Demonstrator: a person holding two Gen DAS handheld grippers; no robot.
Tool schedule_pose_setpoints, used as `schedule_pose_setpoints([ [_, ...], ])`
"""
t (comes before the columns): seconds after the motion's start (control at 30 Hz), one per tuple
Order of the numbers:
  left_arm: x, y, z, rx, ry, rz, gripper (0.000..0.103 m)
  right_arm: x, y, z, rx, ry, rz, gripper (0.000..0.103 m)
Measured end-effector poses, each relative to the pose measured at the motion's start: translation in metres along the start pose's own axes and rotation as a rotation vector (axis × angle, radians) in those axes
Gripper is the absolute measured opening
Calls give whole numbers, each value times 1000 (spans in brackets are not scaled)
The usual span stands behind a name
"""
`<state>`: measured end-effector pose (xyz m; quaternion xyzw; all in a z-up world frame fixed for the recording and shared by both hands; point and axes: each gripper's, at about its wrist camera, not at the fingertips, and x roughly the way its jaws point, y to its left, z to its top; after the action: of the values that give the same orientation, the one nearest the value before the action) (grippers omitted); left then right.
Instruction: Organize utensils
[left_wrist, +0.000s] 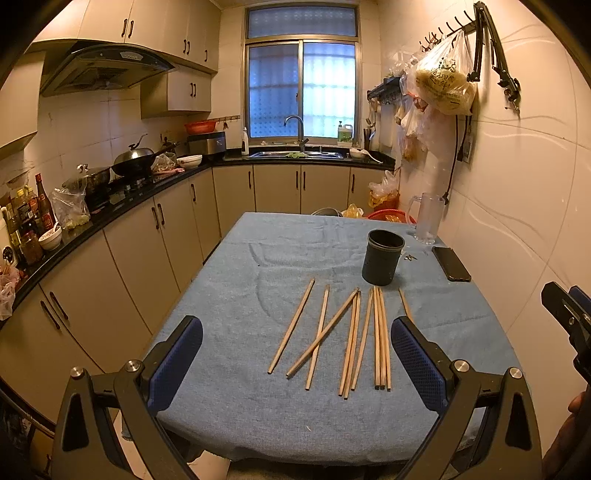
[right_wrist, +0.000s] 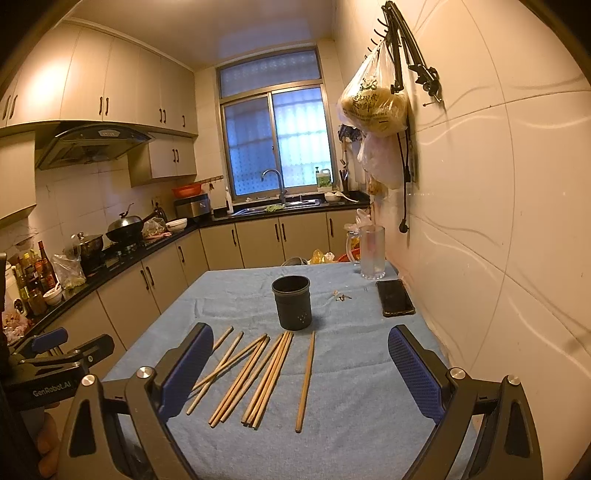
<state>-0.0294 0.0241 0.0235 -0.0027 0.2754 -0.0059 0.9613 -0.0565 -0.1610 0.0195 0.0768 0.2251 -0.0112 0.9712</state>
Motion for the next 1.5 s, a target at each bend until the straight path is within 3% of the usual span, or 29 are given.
schedule_pose_setpoints([
  [1.5, 2, -1, -3, 3, 16, 5, 101, -2, -2, 0, 9, 4, 17, 97],
])
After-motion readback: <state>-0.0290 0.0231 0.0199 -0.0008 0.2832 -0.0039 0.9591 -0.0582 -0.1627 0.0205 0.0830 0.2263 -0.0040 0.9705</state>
